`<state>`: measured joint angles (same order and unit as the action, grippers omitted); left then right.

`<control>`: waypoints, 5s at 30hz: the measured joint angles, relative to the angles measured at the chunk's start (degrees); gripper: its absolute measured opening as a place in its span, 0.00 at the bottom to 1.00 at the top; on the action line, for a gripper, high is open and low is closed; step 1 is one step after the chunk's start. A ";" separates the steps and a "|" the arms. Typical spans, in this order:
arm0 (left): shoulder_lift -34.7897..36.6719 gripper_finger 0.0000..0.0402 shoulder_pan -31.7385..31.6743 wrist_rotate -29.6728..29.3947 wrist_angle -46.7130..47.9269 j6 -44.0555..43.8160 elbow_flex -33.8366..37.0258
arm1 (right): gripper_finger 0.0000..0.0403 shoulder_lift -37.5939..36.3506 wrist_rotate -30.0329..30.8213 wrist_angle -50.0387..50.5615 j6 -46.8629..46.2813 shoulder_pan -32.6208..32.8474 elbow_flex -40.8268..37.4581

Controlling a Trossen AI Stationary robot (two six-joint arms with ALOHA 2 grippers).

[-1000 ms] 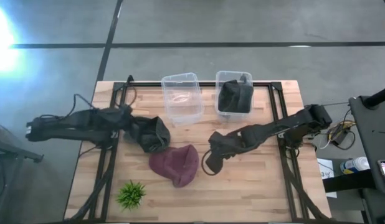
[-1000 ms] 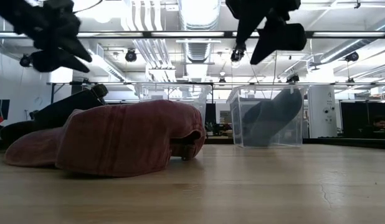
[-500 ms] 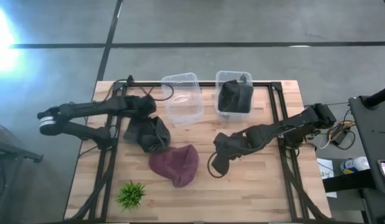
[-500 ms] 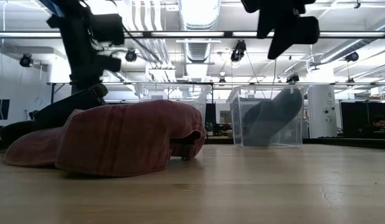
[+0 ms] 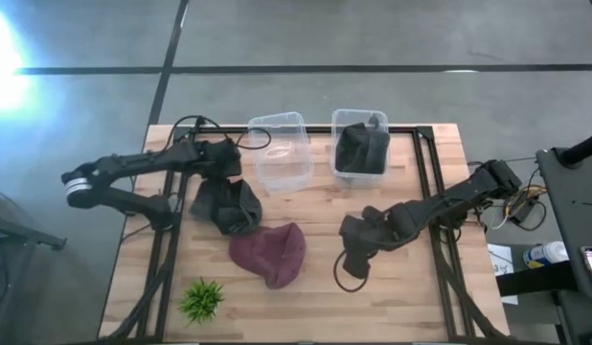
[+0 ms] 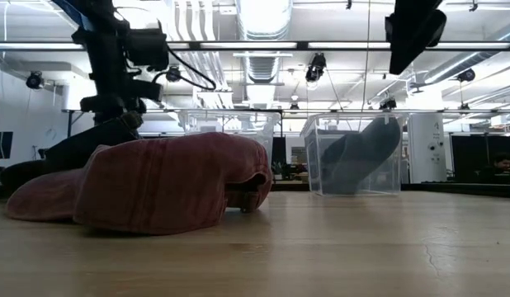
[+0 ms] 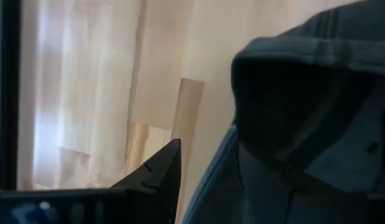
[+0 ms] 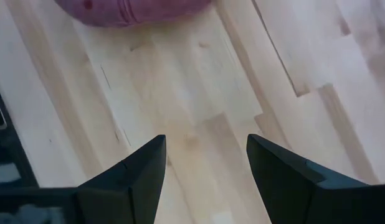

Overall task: Pick & Place hat
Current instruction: Put the black cap into the right transparent bin

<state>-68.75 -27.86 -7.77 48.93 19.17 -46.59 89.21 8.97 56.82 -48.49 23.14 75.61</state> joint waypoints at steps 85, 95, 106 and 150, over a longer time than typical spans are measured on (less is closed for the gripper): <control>-16.56 0.02 15.95 3.69 -59.47 -42.28 -33.79 | 0.54 -23.76 49.51 -16.30 14.64 -1.29 -0.31; -16.52 0.02 15.96 4.12 -59.41 -39.38 -33.79 | 0.54 -24.45 49.31 -16.36 16.13 1.35 -0.22; -16.61 0.02 15.92 3.76 -58.44 -38.09 -33.79 | 0.54 -25.09 49.32 -15.51 20.01 2.19 0.48; -18.97 0.22 20.40 5.81 -62.54 -45.51 -33.77 | 0.04 -23.63 53.92 -10.76 15.69 -2.36 0.66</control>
<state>-87.72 -7.46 -1.95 -13.61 -26.34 -80.36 65.58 62.90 46.06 -32.80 20.78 76.27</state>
